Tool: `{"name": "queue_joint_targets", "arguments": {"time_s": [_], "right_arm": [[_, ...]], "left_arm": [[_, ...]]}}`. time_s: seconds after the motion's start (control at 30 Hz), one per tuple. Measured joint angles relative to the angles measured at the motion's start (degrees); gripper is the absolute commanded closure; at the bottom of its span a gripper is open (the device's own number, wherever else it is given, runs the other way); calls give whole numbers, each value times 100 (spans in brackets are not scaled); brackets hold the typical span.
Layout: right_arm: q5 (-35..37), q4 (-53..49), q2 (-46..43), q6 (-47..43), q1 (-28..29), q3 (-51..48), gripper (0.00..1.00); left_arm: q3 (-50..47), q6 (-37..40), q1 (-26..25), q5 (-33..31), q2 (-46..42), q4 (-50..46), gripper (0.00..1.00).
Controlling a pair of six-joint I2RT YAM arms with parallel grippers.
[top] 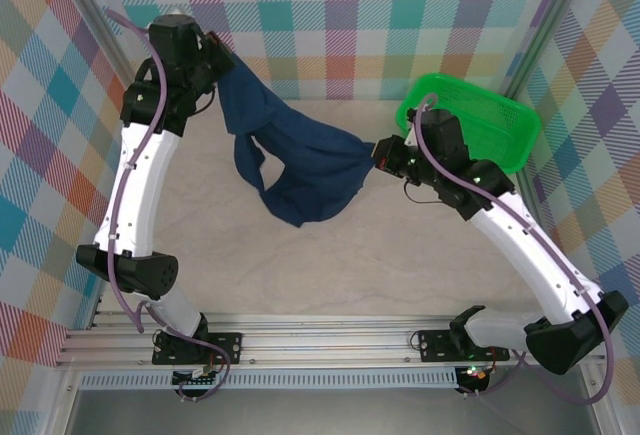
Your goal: Fold and stack the t-shirts
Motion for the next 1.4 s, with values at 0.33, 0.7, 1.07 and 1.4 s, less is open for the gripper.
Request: {"name": "queue_joint_targets", "arguments": {"time_s": [0.33, 0.7, 1.07, 1.4], "right_arm": [[-1200, 330, -354, -249, 356, -365, 100], [-2677, 1340, 1770, -385, 1864, 334, 100], [-2828, 1438, 1805, -337, 1327, -387, 37], [-1670, 828, 1226, -205, -699, -1029, 44]], "left_arm": [[1589, -535, 9, 1032, 1486, 1550, 100], [3740, -1185, -485, 2127, 3580, 1738, 100], [2741, -271, -472, 1786, 3064, -785, 25], [-3947, -1950, -997, 1003, -977, -938, 39]]}}
